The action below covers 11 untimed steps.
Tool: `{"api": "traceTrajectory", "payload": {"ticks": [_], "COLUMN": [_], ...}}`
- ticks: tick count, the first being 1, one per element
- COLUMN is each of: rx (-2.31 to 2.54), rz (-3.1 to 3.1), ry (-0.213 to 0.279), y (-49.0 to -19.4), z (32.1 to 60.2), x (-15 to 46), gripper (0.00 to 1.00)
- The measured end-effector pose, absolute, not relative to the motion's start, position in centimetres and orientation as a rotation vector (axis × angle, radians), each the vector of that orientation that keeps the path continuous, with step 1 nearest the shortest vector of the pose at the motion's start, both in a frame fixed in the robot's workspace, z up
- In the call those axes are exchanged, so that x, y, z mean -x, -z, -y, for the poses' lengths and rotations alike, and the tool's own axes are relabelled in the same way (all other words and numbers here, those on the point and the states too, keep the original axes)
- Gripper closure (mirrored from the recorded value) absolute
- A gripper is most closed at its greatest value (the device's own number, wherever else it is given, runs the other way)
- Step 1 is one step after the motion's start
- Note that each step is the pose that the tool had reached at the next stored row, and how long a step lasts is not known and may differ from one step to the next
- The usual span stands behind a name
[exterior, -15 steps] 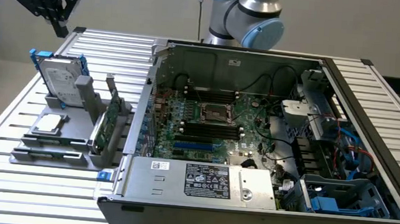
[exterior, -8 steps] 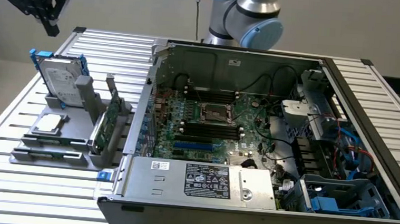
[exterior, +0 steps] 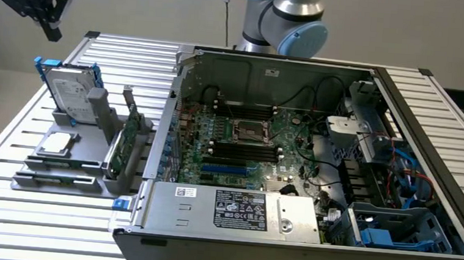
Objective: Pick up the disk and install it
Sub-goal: 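Reach for the disk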
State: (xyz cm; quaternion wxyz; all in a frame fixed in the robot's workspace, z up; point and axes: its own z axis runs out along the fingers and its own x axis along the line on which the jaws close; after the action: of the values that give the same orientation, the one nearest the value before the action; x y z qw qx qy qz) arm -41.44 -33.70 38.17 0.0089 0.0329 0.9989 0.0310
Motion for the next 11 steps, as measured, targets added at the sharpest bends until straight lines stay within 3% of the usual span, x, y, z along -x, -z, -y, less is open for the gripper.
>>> {"api": "traceTrajectory", "payload": {"ticks": [11], "rx": [-0.084], "rz": [-3.122], "ry": [-0.105], "y": [-37.9], "z": [33.3], "x": [42.9], "gripper": [0.89]}}
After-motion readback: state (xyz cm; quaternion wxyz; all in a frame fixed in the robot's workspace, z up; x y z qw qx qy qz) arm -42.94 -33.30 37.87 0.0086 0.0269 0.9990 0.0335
